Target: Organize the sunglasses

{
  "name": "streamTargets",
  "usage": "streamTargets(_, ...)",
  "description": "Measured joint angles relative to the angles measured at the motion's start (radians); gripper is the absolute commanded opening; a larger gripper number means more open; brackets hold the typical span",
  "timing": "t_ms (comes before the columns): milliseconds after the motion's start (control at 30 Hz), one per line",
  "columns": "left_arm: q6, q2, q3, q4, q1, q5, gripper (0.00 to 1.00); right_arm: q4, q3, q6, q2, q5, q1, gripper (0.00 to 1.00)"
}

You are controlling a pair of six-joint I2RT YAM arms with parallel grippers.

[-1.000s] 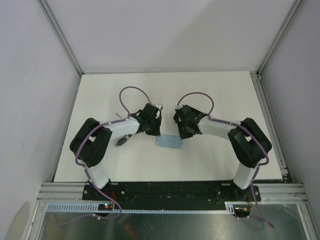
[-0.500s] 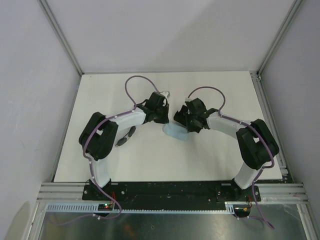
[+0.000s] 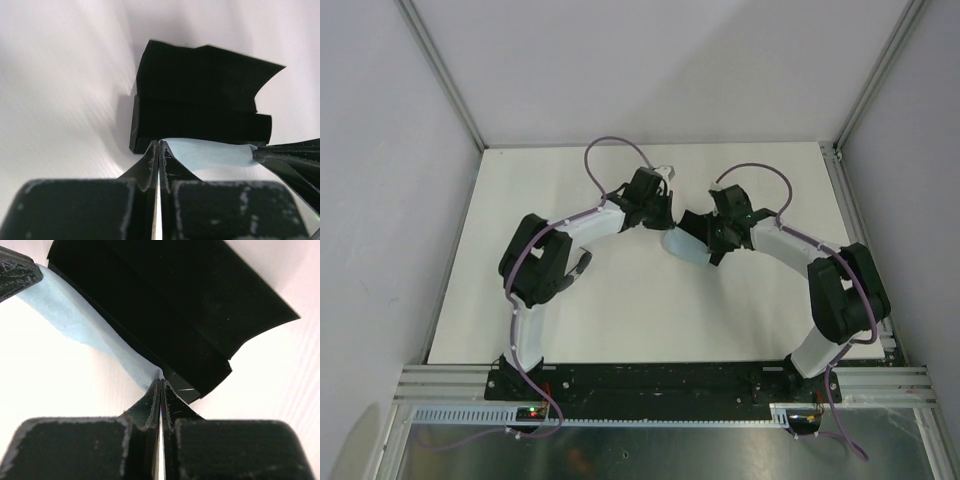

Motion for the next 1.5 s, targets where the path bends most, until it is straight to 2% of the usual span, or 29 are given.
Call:
streamTargets(500, 0.011, 0.127, 0.154, 0.006, 0.0, 0.048, 0.0, 0.0, 0.022, 0.005, 0.01, -0.009, -0.12, 0.0)
streamTargets(1500, 0.025, 0.239, 0.251, 0.007, 0.011, 0.072, 0.0, -0.001, 0.106, 0.013, 0.155, 0.042, -0.14, 0.0)
